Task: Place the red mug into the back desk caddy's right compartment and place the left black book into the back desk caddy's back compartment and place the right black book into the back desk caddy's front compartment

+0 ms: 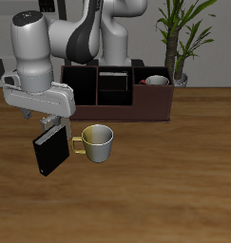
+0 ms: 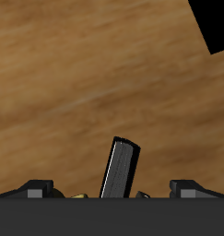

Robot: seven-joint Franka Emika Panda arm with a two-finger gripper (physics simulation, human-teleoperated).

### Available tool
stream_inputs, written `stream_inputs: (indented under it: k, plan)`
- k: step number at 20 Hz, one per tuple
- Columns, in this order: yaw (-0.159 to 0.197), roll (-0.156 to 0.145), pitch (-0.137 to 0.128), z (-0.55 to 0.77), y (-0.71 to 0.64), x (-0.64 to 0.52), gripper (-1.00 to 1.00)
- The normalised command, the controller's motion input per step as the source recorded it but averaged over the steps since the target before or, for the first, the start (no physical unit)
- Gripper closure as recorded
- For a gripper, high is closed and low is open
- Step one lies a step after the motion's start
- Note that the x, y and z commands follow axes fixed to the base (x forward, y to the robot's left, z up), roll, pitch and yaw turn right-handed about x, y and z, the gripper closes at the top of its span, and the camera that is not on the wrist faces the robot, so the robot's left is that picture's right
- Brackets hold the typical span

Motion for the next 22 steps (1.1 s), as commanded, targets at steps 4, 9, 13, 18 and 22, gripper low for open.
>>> stream_inputs:
  k: [4,9,13,18,22]
  plan:
    - [0.003,0.008,-0.002,0.0,0.07,-0.01,-1.0]
    - [-0.017,0.014,-0.009,0.07,0.09,0.0,-1.0]
    - [-0.039,-0.003,-0.003,-0.07,-0.03,0.08,-1.0]
    - [-0.054,-0.013,0.01,-0.19,-0.1,0.03,-1.0]
    - [-0.002,0.002,0.005,-0.19,0.01,-0.03,-1.0]
